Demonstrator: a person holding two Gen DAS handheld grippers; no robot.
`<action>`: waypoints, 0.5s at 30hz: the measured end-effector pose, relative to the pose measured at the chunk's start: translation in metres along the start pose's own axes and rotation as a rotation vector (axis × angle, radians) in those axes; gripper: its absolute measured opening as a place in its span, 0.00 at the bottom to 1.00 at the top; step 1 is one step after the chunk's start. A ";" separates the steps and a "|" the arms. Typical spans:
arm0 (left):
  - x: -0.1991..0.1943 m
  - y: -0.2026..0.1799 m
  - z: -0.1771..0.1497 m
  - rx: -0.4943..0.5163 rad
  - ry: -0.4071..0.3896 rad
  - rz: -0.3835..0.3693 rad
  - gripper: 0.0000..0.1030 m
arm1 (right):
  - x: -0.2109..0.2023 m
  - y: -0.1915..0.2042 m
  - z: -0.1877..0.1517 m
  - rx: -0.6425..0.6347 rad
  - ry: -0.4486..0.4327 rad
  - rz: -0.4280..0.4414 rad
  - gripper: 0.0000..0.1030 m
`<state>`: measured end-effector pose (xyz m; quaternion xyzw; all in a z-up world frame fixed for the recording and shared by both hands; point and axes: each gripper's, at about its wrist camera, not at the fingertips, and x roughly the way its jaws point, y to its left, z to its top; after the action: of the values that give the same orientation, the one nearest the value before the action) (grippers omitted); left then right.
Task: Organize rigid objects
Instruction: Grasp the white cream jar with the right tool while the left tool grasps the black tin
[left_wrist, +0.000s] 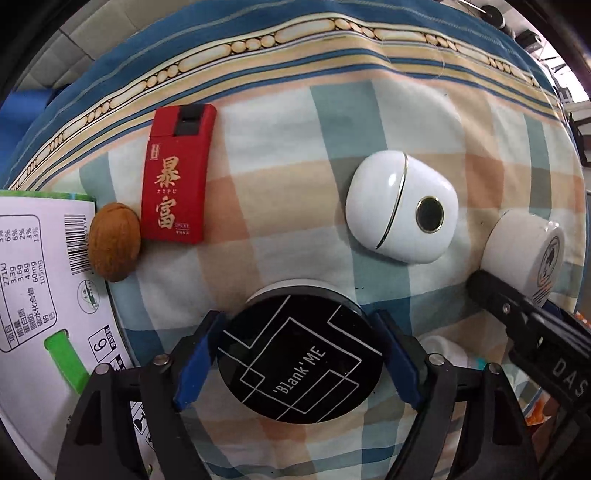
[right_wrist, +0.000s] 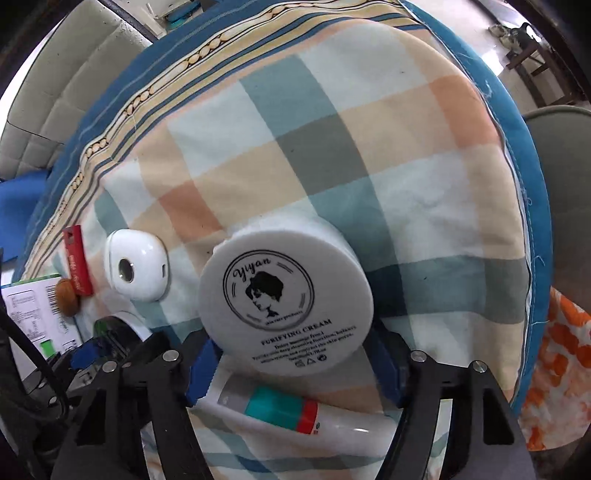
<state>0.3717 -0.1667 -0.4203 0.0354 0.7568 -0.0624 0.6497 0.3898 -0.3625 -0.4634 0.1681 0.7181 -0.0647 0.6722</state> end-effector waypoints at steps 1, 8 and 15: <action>0.000 -0.001 0.002 0.009 0.000 0.007 0.79 | 0.002 0.000 0.001 0.003 -0.001 -0.005 0.71; 0.000 -0.019 -0.008 0.057 -0.015 0.024 0.72 | 0.009 0.022 0.006 -0.027 0.008 -0.078 0.60; -0.023 -0.024 -0.005 0.092 -0.057 0.041 0.72 | 0.006 0.022 -0.009 -0.061 0.029 -0.098 0.00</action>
<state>0.3668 -0.1893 -0.3956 0.0787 0.7333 -0.0846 0.6700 0.3881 -0.3385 -0.4659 0.1129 0.7367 -0.0732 0.6627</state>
